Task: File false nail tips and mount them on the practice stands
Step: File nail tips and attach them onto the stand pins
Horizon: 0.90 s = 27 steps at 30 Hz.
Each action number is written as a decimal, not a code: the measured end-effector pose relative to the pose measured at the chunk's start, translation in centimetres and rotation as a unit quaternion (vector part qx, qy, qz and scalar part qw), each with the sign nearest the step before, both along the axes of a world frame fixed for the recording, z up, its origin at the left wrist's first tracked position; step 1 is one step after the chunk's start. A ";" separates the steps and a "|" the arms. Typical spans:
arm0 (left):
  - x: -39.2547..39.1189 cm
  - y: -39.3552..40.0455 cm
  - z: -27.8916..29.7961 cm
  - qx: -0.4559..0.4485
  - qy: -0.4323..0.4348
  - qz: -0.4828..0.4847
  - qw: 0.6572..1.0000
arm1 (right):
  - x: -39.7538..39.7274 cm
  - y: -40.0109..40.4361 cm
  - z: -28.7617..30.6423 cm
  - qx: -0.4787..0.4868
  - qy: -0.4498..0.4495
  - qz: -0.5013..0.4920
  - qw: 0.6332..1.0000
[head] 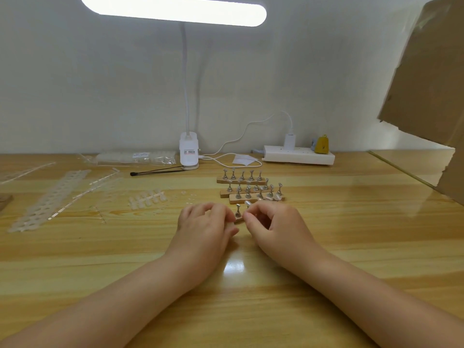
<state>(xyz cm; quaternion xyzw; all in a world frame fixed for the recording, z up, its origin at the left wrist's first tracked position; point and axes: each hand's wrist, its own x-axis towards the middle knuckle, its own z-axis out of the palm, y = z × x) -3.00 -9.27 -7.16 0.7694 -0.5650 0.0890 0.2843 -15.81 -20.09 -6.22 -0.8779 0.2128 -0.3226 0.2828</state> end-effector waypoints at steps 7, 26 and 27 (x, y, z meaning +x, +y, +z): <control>-0.1 0.1 -0.1 -0.021 -0.005 -0.021 1.000 | 0.4 -0.6 -0.5 -0.074 0.046 -0.057 0.995; -0.3 1.0 1.0 -0.199 0.108 -0.054 0.973 | -0.2 0.3 0.0 0.034 -0.070 0.032 0.996; -0.3 1.0 1.1 -0.206 0.111 -0.060 0.970 | -0.2 0.4 -0.1 0.043 -0.074 0.042 0.995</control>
